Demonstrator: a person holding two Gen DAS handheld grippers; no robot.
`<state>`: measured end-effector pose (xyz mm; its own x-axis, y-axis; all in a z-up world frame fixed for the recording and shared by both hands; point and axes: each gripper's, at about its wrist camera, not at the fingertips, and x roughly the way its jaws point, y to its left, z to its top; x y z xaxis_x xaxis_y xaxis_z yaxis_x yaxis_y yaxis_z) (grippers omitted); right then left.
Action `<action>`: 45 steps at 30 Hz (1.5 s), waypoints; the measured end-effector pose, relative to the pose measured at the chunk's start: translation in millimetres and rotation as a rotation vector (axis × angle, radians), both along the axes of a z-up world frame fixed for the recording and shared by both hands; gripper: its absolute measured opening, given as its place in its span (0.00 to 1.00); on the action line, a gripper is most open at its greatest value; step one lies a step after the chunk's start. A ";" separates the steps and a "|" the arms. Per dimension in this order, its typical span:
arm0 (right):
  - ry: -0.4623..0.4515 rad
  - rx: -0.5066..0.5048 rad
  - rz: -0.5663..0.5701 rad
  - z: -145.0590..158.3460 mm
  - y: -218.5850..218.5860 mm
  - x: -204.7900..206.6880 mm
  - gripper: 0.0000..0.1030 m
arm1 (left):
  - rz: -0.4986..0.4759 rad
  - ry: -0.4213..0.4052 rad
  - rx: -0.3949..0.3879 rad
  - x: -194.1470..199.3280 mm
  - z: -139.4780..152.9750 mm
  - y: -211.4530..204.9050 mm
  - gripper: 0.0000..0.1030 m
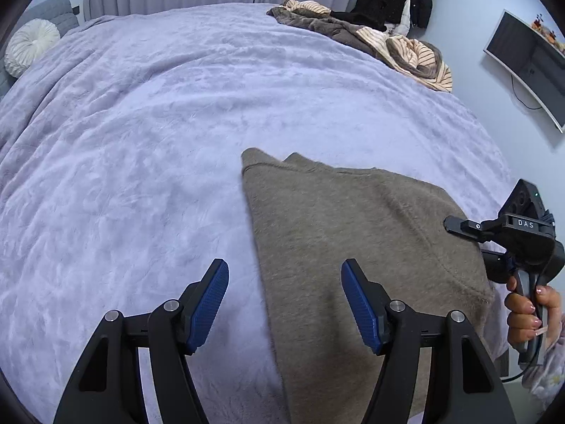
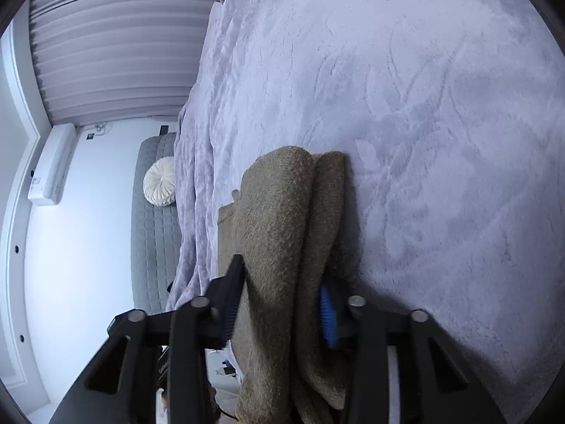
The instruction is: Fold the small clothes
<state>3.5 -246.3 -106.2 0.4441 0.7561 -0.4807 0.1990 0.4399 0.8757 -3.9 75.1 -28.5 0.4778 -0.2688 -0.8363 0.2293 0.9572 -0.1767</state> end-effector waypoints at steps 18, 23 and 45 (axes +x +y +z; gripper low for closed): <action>-0.117 -0.524 0.047 57.3 -12.6 -37.4 0.18 | 0.022 0.019 0.049 -26.7 -27.2 -28.3 0.82; -0.258 -0.525 0.149 87.5 37.5 -66.4 0.14 | 0.017 -0.004 0.051 -37.5 -15.9 -33.1 0.82; -0.193 -0.639 0.127 41.2 66.1 -138.1 0.10 | 0.089 0.073 0.016 -94.8 -58.0 -21.9 0.94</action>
